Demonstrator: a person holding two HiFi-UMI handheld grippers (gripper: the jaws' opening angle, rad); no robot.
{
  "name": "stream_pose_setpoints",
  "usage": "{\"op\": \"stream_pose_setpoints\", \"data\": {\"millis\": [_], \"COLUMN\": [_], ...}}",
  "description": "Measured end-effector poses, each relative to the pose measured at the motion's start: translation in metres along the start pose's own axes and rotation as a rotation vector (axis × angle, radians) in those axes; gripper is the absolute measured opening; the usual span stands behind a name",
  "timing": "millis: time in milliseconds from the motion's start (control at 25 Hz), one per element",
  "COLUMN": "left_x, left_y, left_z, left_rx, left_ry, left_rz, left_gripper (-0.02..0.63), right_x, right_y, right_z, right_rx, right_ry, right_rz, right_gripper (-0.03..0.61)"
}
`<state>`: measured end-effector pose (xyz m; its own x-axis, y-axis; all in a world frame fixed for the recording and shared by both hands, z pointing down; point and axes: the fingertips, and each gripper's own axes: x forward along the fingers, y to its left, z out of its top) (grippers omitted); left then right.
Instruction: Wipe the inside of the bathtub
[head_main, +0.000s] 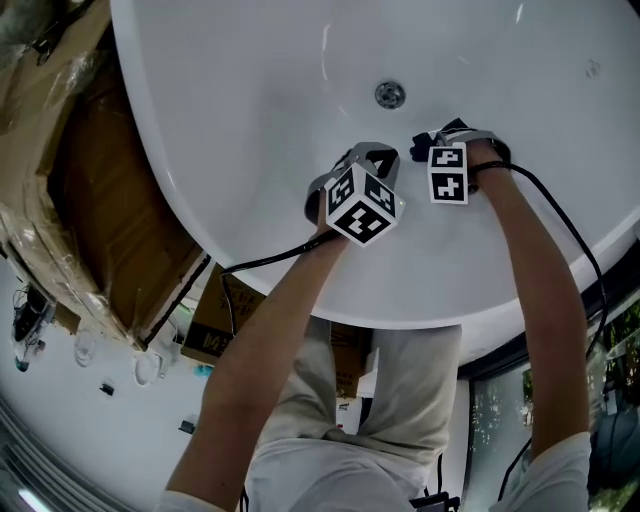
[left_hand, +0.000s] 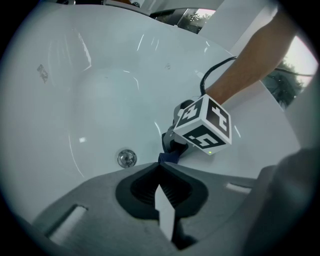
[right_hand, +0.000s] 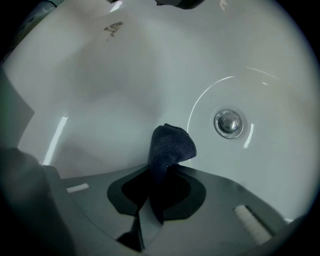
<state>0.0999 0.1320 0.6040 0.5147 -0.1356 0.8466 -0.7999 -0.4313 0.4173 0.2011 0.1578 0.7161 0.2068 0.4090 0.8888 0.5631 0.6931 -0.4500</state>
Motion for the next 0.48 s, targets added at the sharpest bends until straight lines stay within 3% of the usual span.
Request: {"op": "stream_pose_setpoints", "data": {"millis": [480], "left_x": [-0.011], "left_y": [-0.016], "left_z": [0.007], "left_rx": [0.044], "left_ry": [-0.012], "left_rz": [-0.026], "left_gripper": [-0.005], "right_x": [-0.031], "right_y": [0.038], "right_z": [0.008], "right_rx": [-0.023], "right_ry": [-0.017], "right_rz": [0.04], "right_gripper": [0.048]}}
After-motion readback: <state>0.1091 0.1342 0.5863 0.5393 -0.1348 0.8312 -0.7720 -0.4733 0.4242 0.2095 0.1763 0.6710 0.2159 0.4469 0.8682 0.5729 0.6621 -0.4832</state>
